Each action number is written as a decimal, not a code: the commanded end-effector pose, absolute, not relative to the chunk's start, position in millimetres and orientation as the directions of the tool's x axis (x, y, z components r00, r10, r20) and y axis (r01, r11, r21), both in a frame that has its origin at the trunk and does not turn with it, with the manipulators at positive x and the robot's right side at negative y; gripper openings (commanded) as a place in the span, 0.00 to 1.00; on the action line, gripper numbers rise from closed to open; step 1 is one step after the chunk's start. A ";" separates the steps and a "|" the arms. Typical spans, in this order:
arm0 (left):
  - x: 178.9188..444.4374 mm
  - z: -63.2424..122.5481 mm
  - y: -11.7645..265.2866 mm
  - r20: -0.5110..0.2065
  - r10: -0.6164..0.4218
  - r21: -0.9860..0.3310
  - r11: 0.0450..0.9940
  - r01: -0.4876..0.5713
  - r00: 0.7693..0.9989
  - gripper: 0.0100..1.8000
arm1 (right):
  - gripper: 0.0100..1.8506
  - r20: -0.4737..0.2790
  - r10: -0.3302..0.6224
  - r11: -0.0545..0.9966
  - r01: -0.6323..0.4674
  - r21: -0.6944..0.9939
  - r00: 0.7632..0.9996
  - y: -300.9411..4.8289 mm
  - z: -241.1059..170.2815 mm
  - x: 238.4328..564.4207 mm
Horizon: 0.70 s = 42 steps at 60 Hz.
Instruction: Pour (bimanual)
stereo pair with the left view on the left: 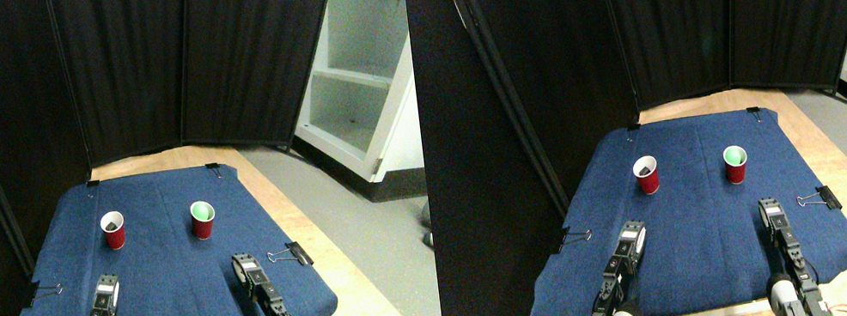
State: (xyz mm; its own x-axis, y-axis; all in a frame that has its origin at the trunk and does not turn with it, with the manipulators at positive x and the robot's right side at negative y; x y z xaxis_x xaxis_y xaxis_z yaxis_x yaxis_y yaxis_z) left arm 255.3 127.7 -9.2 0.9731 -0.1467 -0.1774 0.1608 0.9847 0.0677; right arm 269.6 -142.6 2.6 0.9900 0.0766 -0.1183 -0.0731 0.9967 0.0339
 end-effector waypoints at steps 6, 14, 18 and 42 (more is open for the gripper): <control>255.0 -5.5 126.8 -0.164 -0.164 0.070 0.982 0.177 0.973 0.00 | 0.11 -0.091 0.087 0.996 -0.086 0.025 0.992 -141.7 5.9 271.1; 254.0 -4.5 127.2 -0.165 -0.186 0.054 0.979 0.197 0.969 0.00 | 0.11 -0.088 0.096 0.995 -0.094 0.018 0.992 -140.1 6.8 271.8; 253.7 -3.7 127.5 -0.167 -0.182 0.066 0.979 0.195 0.969 0.00 | 0.12 -0.089 0.093 0.996 -0.092 0.018 0.992 -139.7 6.7 271.8; 254.2 0.2 126.2 -0.127 -0.193 0.014 0.980 0.196 0.973 0.29 | 0.11 -0.032 0.142 0.989 -0.140 0.050 0.989 -138.2 7.8 274.4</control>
